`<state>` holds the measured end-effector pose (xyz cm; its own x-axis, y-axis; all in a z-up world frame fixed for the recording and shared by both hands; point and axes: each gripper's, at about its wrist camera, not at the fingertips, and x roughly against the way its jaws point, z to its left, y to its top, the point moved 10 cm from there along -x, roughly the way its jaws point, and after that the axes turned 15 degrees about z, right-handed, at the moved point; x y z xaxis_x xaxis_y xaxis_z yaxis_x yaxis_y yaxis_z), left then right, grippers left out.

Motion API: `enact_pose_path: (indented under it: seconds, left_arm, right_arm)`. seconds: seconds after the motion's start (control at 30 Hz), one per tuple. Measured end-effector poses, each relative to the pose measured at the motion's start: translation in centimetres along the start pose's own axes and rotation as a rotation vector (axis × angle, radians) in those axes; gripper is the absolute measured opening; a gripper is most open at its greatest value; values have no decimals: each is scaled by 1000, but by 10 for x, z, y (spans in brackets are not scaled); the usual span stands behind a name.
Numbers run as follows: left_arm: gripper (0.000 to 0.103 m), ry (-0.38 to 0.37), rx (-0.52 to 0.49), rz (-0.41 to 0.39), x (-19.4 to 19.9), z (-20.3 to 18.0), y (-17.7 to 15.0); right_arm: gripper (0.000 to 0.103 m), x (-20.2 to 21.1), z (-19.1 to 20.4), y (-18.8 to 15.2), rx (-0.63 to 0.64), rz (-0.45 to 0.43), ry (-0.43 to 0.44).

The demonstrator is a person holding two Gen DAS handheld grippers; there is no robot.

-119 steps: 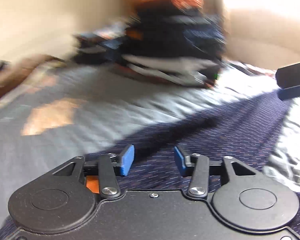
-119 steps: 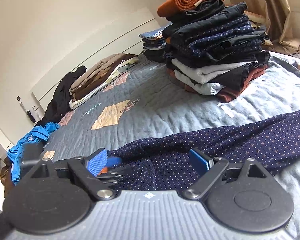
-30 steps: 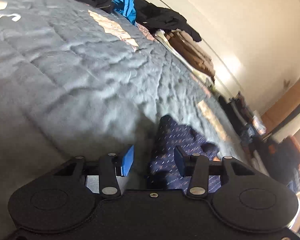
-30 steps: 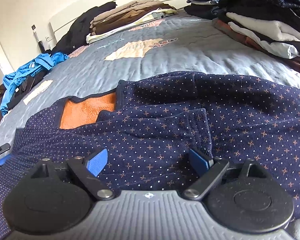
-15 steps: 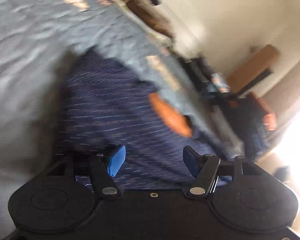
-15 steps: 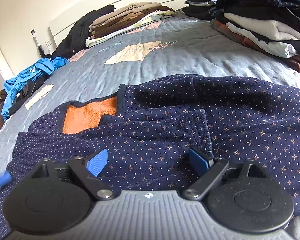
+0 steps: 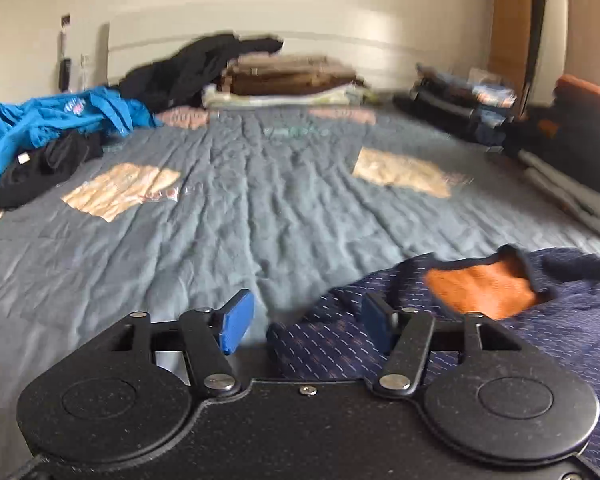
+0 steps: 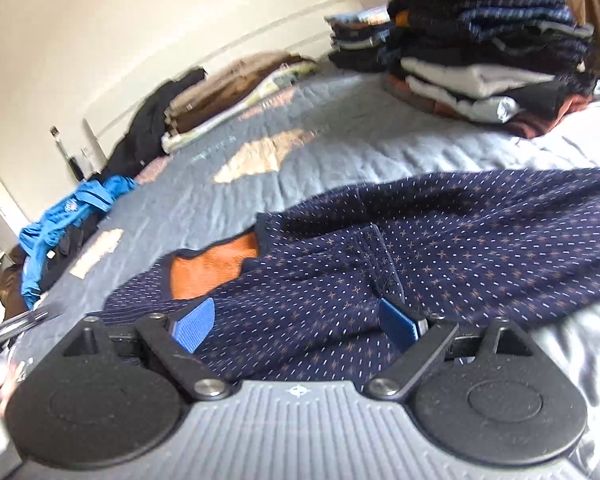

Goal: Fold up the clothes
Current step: 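Grasp the orange-lined collar edge with the left gripper and pull it straight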

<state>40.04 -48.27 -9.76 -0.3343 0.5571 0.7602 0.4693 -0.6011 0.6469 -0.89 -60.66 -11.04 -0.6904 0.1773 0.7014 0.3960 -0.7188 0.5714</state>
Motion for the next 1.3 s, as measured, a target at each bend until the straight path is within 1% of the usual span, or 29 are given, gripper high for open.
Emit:
enact_pose_path:
  seconds: [0.07,0.13,0.17,0.23,0.3,0.33,0.37,0.4,0.43,0.5,0.57,0.67,0.7,0.73,0.8,0.83,0.87,0.9,0.93,0.97,1.0,1.03,1.13,1.2,1.27,1.3]
  left_arm:
    - [58,-35,-1,20,-16,-3,8]
    - [58,-31,-53,41,-31,-14,10]
    - [58,-27,-82,51,-38,-20,11]
    - [58,10,-151,104,-60,-31,9]
    - [58,0,-154,151,-75,-30,4]
    - [45,-9,-151,174,-82,-28,1]
    - [23,-17,-148,196,-88,-27,-2]
    - [21,-26,-145,219,-95,-26,-4]
    - [12,-36,-146,215,-95,-25,-5]
    - [10,-55,-145,197,-93,-21,-4]
    - [8,-42,-138,168,-89,-14,-1]
    - [7,-9,-80,108,-81,0,13]
    - [7,5,-55,92,-80,4,18]
    - [7,1,-28,97,-81,8,20]
    - [8,20,-49,139,-91,6,16]
    - [13,32,-70,150,-93,3,15]
    - [14,45,-92,158,-94,-1,14]
    - [18,47,-92,137,-90,-2,17]
    - [29,46,-85,108,-84,-3,21]
    - [37,31,-63,69,-77,-5,27]
    - [39,14,-52,37,-70,-8,33]
    - [44,-2,-46,9,-63,-13,40]
    - [45,-48,-152,29,-63,-51,46]
    - [47,-86,-246,76,-72,-82,39]
    - [53,-66,-318,136,-90,-102,26]
    - [53,-41,-336,159,-100,-107,21]
  right_arm:
    - [89,4,6,0,44,-9,-8]
    - [89,6,14,5,77,-23,-19]
    - [89,7,19,6,87,-26,-1]
    - [89,7,28,6,96,-16,39]
    - [89,6,34,3,105,-1,67]
    - [89,5,36,2,111,4,67]
    - [89,5,37,1,120,7,62]
    - [89,4,37,0,126,11,54]
    - [89,4,37,-1,126,14,51]
    - [89,5,36,-1,118,17,55]
    - [89,6,35,0,109,16,60]
    - [89,6,34,0,100,17,66]
    - [89,6,34,0,99,17,67]
    - [89,7,34,0,98,18,69]
    - [89,7,35,0,97,18,76]
    - [89,8,36,0,96,17,80]
    - [89,9,36,0,96,15,82]
    - [89,9,37,1,95,15,83]
    - [89,9,37,1,95,14,84]
    - [89,9,37,1,93,15,87]
    - [89,10,36,1,89,15,89]
    - [89,10,37,1,87,16,92]
    - [89,10,39,0,89,18,99]
    - [89,11,42,0,95,19,103]
    - [89,11,43,0,94,20,110]
    - [89,11,44,0,92,21,113]
